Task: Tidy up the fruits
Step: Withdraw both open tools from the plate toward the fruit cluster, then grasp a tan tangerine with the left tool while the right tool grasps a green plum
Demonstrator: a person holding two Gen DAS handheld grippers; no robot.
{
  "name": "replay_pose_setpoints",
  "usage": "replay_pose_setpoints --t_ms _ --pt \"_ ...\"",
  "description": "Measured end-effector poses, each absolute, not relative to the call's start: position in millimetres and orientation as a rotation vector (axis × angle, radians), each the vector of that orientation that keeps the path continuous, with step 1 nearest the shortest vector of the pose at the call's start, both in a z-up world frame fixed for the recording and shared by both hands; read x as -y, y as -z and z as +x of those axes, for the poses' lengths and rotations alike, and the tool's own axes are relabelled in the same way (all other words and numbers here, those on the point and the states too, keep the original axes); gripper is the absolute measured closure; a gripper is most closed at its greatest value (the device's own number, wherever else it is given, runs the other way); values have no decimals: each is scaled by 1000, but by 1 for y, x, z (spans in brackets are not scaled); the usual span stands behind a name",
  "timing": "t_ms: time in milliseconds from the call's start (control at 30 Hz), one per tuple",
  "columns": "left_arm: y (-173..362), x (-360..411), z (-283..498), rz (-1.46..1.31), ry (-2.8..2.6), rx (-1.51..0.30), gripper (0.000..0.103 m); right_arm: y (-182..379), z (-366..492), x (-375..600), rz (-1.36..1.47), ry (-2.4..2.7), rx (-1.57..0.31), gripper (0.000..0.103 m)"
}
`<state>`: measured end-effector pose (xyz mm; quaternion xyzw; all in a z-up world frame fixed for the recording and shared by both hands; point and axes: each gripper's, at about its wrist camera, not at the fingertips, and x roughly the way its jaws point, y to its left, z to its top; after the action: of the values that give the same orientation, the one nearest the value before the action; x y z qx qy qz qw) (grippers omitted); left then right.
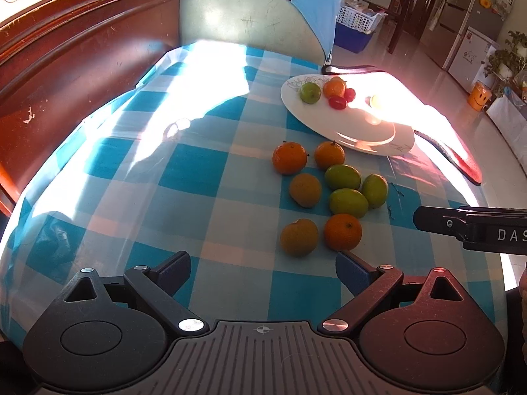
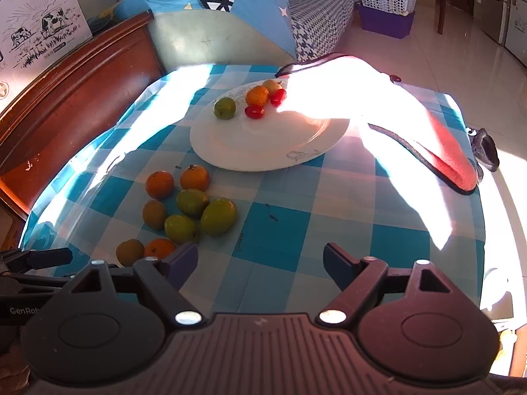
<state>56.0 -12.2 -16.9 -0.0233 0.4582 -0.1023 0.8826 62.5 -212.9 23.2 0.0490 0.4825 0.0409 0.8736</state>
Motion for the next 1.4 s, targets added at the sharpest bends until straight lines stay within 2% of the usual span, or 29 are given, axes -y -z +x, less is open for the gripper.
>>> replay_pose_setpoints --t_ms 200,567,900,967,1100,1167,1267,1400 --pt "15 20 51 -11 242 -904 8 -22 60 210 116 -118 -993 25" --pt "19 28 51 49 275 -806 12 -17 65 209 174 -149 -971 50" --pt "25 28 58 2 316 -790 22 -8 79 208 211 -142 -948 51" --pt "27 28 60 -4 314 -800 29 -6 81 206 224 -146 -947 51" --pt "28 25 61 -40 328 -798 34 -1 87 203 239 -146 -948 51" --pt "28 25 61 -44 332 -792 42 1 89 202 242 -144 -949 52" --pt "28 25 61 -59 350 -787 55 5 93 200 245 -143 -951 57" --pt "28 26 60 -73 373 -792 61 8 95 201 258 -133 -943 61"
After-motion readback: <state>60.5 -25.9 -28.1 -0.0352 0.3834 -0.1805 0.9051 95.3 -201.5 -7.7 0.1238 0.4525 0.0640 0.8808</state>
